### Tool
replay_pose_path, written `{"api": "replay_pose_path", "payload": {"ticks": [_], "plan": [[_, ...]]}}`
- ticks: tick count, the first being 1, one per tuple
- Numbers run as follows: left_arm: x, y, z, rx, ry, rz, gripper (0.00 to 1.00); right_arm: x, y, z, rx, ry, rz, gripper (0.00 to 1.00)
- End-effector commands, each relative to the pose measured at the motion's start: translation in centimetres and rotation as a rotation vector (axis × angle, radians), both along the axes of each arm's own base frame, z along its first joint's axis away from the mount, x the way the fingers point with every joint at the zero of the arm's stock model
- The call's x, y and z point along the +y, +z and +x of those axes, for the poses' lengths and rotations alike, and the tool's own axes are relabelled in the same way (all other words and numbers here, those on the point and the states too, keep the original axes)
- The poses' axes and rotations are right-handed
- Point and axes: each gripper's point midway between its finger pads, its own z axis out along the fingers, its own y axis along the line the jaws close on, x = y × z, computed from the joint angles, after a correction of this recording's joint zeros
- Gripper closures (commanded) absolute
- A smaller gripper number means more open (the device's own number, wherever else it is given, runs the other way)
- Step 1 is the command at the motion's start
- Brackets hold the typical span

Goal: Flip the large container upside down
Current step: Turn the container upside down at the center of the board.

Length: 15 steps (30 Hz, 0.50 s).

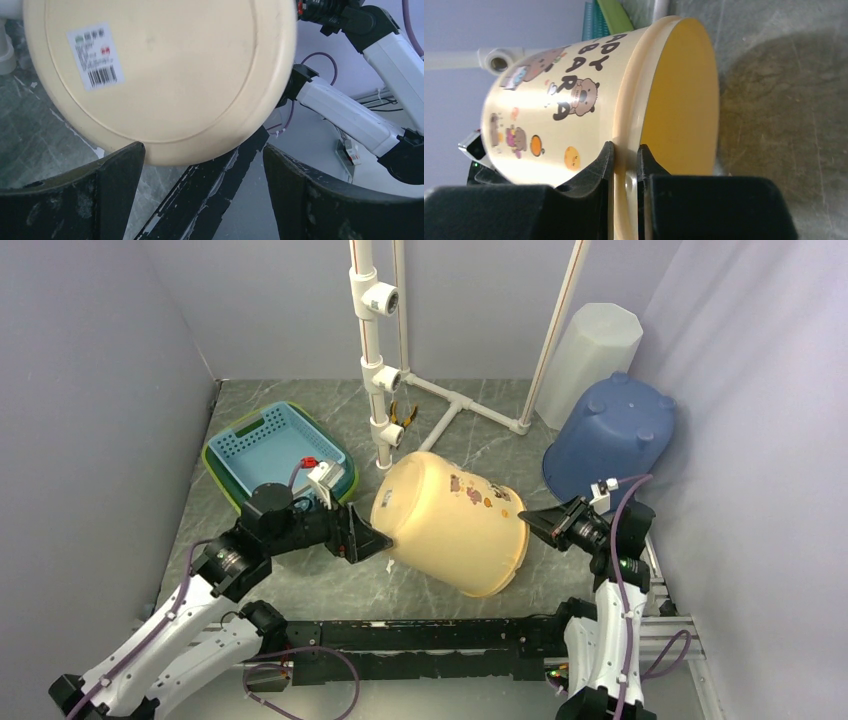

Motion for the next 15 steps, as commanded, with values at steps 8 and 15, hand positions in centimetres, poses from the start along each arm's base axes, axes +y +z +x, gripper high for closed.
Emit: {"api": "replay_pose_path", "payload": {"ticks": [8,15], "plan": [[-1.9,0.9,0.7,-0.041,-0.068,-0.068,0.08,-2.2,-8.7,-2.8,0.287,-0.121,-0.181,0.98],[-2.1,0.3,0.4,-0.017,-0.078,-0.081,0.08,-4.2,-11.8,-4.1,0.403,-0.269,-0.280,0.95]]}}
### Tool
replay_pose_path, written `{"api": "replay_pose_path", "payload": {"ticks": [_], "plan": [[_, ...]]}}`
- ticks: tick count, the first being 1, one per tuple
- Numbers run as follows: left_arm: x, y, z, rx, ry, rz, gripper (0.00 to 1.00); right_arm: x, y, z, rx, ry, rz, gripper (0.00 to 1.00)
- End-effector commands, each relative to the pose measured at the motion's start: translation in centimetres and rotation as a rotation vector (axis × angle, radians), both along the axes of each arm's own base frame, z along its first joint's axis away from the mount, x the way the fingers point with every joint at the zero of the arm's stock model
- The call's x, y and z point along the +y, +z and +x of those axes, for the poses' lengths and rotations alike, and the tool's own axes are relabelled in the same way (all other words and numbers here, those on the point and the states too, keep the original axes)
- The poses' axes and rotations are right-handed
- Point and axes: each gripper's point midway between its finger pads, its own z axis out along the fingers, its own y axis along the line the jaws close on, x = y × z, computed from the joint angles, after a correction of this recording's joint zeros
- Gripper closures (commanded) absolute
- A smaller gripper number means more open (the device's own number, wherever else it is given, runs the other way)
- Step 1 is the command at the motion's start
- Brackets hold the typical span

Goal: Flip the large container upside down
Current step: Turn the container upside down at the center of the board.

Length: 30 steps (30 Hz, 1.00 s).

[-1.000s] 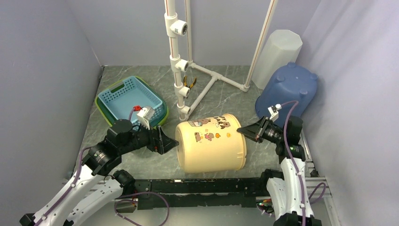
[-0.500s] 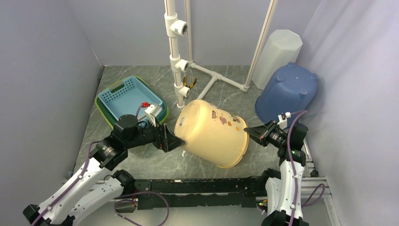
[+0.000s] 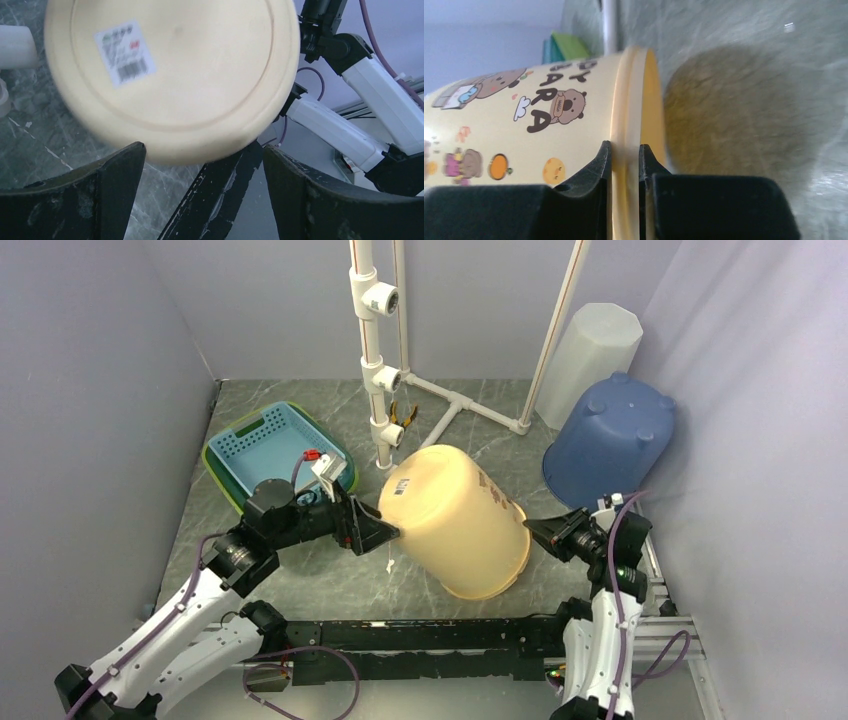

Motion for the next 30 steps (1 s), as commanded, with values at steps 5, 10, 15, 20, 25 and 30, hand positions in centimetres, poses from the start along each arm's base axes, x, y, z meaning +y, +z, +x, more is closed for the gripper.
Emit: {"api": "replay_pose_path", "payload": {"ticks": [5,10,15,20,25,30], "plan": [[-0.5,-1.2,-1.1,0.051,-0.054,0.002,0.08,-3.7,-8.4,-3.9,0.294,-0.187,-0.270,0.88],[-0.5,-1.3,-1.1,0.051,-0.056,0.012,0.08,-3.5,-7.4,-3.5,0.263,-0.161,-0.270,0.85],[-0.3,-1.8,-1.3,0.065,-0.053,0.026,0.08,-3.8,-4.0,-3.1,0.193,-0.149,-0.315,0.82],[-0.4,-2.4,-1.5,0.091,-0.056,0.027,0.08,-3.5,-0.4,-3.3,0.126,-0.133,-0.335,0.73],[-0.4,-2.8,-1.7,0.108,-0.058,0.032,0.08,-3.0,5.1,-3.2,0.001,-0.116,-0.362,0.56],[0.6,-3.3,-1.2,0.111,0.000,0.095,0.08,-1.6,13.1,-3.6,-0.224,-0.036,-0.413,0.35]]}}
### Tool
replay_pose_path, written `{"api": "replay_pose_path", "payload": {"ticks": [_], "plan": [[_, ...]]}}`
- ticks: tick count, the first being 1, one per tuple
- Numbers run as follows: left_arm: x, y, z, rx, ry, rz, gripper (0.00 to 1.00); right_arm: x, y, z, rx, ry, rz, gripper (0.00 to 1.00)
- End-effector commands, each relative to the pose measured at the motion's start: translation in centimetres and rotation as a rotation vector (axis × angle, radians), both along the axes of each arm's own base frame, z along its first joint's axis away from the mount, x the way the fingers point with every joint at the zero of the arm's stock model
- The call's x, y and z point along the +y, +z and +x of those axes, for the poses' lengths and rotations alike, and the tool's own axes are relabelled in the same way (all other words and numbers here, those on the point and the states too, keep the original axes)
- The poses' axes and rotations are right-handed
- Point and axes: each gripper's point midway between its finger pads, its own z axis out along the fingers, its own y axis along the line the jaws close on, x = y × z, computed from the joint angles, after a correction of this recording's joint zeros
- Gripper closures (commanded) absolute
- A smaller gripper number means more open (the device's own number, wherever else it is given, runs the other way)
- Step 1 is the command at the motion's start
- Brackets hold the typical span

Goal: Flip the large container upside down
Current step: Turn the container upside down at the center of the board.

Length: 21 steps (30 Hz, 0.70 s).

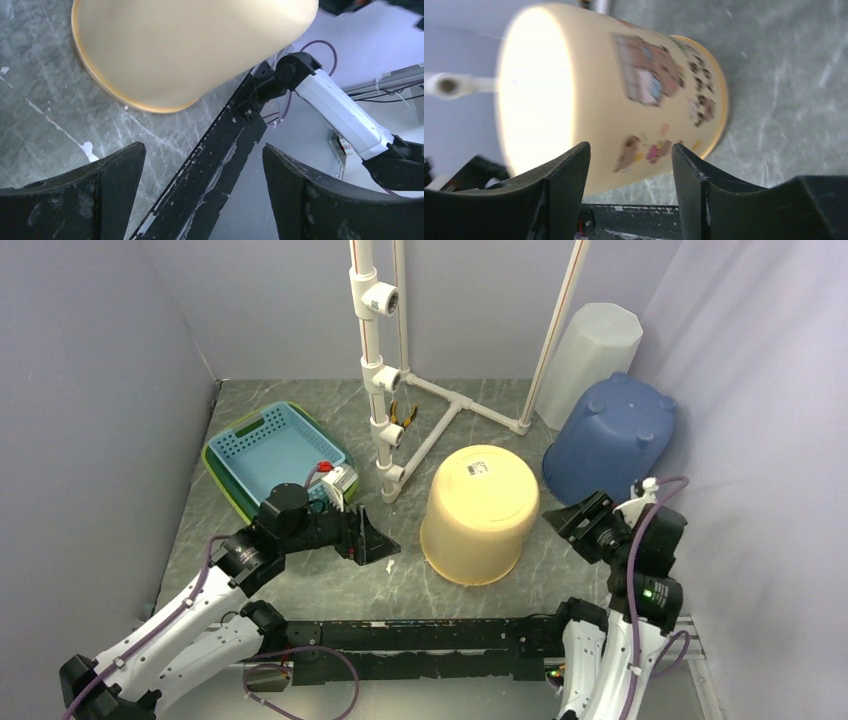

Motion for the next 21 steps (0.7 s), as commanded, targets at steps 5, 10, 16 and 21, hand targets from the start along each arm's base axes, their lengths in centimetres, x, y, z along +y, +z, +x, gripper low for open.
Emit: {"api": "replay_pose_path", "payload": {"ticks": [5,10,16,21], "plan": [[3.8,-1.0,2.4,0.014,0.246,0.193,0.06,3.8,13.2,-1.7,-0.363,0.286,-0.117,0.14],[6.7,-0.7,3.7,0.007,0.411,0.279,0.06,4.9,13.4,-2.4,-0.380,0.372,-0.114,0.07],[9.8,0.8,4.7,-0.012,0.573,0.359,0.06,5.1,11.3,-2.6,-0.313,0.433,-0.115,0.06],[11.4,2.6,5.6,-0.045,0.661,0.404,0.06,4.8,9.8,-2.1,-0.192,0.482,-0.135,0.02]]}}
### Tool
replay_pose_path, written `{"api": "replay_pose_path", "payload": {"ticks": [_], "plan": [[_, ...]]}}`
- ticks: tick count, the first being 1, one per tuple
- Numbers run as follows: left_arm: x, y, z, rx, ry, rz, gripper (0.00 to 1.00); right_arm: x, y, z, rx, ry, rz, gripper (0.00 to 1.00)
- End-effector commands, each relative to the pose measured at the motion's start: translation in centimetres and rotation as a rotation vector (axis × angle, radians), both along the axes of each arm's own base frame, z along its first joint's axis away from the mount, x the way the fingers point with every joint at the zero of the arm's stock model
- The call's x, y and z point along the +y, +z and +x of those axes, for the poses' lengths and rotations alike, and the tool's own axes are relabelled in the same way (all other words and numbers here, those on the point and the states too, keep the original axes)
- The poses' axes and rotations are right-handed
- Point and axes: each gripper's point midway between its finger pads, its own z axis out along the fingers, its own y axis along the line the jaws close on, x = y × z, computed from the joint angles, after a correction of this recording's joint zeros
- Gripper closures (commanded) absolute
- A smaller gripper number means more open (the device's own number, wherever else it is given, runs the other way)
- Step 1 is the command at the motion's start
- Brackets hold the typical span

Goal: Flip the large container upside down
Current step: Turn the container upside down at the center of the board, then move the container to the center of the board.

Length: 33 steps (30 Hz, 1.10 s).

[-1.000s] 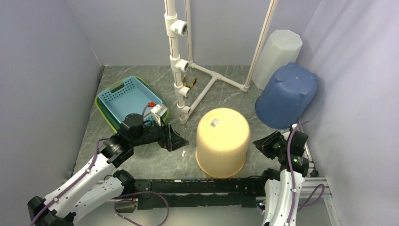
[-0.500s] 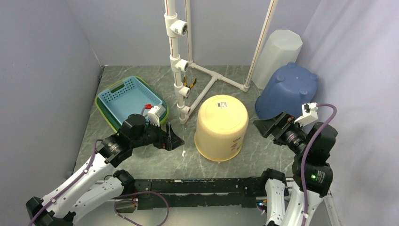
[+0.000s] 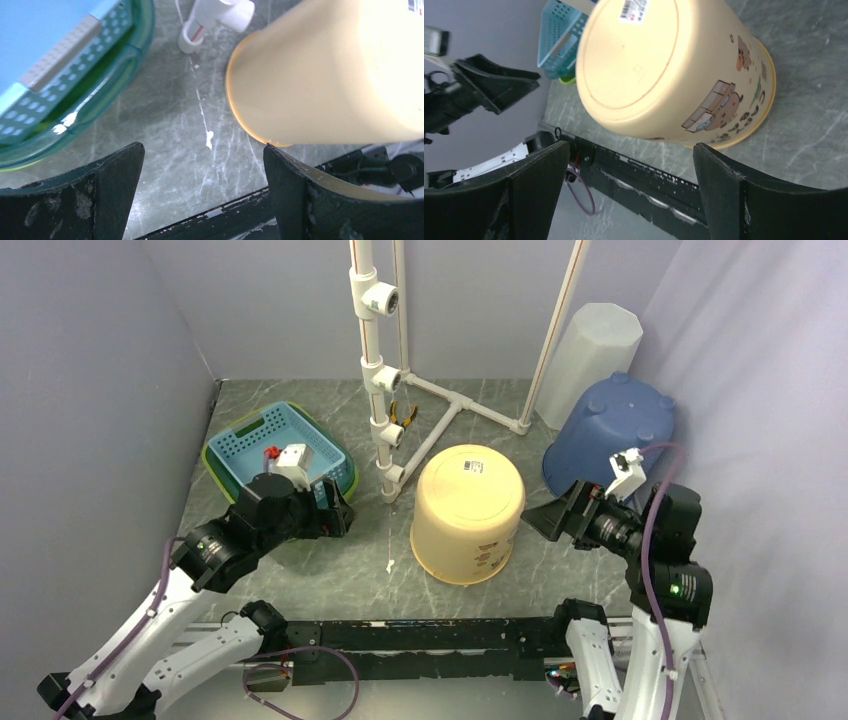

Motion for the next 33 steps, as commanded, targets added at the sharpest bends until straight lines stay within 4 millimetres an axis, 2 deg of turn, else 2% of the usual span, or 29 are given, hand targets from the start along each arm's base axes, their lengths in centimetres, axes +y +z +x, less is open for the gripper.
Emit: {"api": "replay_pose_path", "payload": {"ticks": [1,4,8,12,15,18,20,22,24,27,31,33], "plan": [[2.4,2.0,1.2,-0.047,0.119,0.085,0.06,-1.0,-0.3,0.6,0.049,0.005,-0.106,0.02],[3.4,2.7,2.0,-0.052,0.168,0.139,0.06,-1.1,2.3,0.9,0.010,0.004,-0.125,0.01],[4.4,2.6,3.2,-0.023,0.226,0.240,0.06,-1.9,2.0,2.2,0.069,-0.015,-0.183,0.01],[4.4,2.7,4.6,0.010,0.238,0.302,0.05,-1.0,3.9,3.0,0.053,0.030,-0.191,0.01],[4.4,2.4,6.2,0.078,0.246,0.303,0.05,-0.1,3.0,5.0,0.115,0.030,-0.279,0.01],[5.4,3.0,7.6,0.107,0.305,0.312,0.05,3.3,3.4,7.2,0.094,0.015,-0.415,0.00],[6.2,3.9,7.9,0.092,0.328,0.309,0.05,5.9,4.4,7.7,0.042,0.040,-0.488,0.00],[7.2,4.3,8.4,0.081,0.338,0.308,0.05,8.7,4.4,8.2,0.020,0.081,-0.569,0.00],[8.6,4.2,8.6,0.105,0.367,0.313,0.05,10.4,4.6,8.4,-0.026,0.059,-0.671,0.00],[10.5,3.8,8.7,0.144,0.397,0.307,0.05,11.5,4.5,8.3,-0.126,-0.007,-0.785,0.00],[12.5,2.7,8.9,0.188,0.434,0.247,0.05,14.8,3.5,8.4,-0.214,0.103,-0.696,0.00],[13.1,1.9,9.2,0.208,0.444,0.216,0.05,15.4,3.0,8.6,-0.236,0.106,-0.664,0.00]]}}
